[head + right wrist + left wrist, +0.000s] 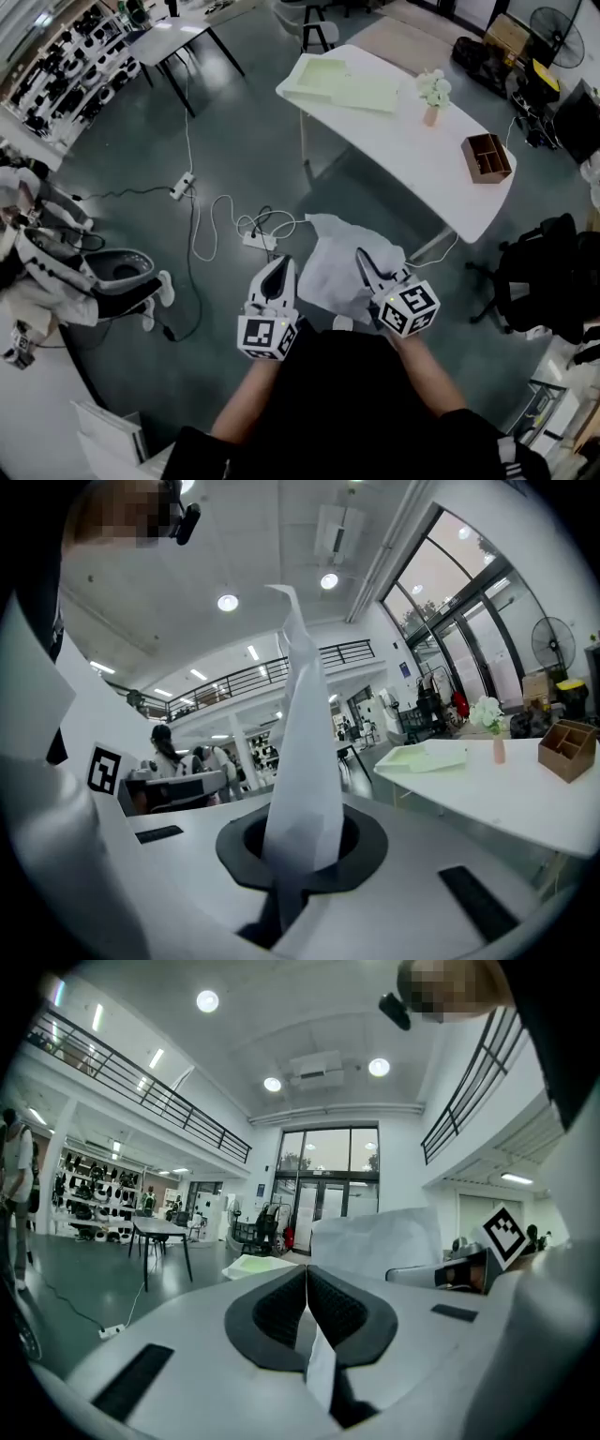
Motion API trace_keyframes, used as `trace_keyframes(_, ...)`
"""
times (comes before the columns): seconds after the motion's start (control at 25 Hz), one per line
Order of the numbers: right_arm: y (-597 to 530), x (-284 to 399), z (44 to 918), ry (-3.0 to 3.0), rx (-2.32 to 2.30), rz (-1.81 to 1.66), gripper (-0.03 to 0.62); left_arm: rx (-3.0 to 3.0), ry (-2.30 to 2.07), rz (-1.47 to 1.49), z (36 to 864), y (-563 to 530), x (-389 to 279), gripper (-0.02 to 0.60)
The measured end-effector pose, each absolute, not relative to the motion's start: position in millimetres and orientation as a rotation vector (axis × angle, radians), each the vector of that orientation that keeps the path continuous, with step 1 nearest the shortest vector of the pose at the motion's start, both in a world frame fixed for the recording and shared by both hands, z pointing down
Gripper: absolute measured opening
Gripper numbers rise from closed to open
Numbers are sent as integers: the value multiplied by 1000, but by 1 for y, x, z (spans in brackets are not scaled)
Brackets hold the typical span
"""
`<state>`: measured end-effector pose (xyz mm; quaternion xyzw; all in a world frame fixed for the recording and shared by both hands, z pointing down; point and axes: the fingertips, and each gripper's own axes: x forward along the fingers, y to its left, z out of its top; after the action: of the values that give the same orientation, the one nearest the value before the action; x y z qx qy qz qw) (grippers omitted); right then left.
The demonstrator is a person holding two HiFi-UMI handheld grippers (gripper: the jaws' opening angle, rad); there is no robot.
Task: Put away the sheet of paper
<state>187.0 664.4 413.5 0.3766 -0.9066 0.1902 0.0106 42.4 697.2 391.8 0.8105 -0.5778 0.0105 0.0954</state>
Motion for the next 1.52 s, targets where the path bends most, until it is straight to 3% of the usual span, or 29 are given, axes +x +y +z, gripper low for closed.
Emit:
trace_keyframes(0.4, 651, 169, 423, -2846, 1094, 628, -2, 2277, -1768, 49, 409, 704, 23, 5)
trace_keyframes(0.84, 590, 173, 446, -2742, 1111, 625, -2, 2280, -1708, 3, 423, 630, 24, 5)
trace_keyframes(1.52, 432, 67, 447, -2648, 1018, 530, -2, 2264, -1731, 9, 435, 475, -93, 5)
